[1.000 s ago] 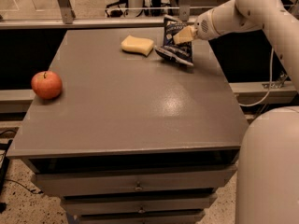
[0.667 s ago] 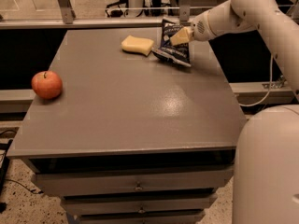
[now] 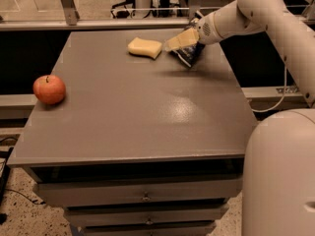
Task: Move blue chip bag near sponge
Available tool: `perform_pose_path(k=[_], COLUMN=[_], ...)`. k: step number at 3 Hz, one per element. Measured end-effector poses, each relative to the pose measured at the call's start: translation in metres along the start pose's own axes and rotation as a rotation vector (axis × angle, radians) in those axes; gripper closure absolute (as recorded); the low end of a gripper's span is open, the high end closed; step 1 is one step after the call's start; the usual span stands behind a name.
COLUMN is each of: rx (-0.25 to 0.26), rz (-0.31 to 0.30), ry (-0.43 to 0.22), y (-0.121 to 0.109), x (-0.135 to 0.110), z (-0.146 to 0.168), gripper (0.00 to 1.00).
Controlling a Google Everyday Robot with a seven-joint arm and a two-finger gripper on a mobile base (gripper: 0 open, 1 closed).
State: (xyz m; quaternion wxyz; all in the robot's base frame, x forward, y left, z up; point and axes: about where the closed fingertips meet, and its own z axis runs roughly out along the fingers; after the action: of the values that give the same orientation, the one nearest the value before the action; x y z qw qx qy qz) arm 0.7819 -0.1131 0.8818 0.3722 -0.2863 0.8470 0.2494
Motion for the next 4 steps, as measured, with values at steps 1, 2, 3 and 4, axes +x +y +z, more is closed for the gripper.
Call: perform_pose_path(k=[1, 2, 3, 4], rx=[-0.018, -0.069, -0.116, -0.096], rz=[-0.001, -0.012, -0.031, -0.066], ry=[-0.004, -0.004, 0.001, -0.015], y=[0.005, 0.02, 0.036, 0.033], x=[-0.001, 0.0, 0.003, 0.007], z=[-0.001, 0.003, 0.005, -0.015], gripper=[0.0, 0.0, 0.0, 0.0])
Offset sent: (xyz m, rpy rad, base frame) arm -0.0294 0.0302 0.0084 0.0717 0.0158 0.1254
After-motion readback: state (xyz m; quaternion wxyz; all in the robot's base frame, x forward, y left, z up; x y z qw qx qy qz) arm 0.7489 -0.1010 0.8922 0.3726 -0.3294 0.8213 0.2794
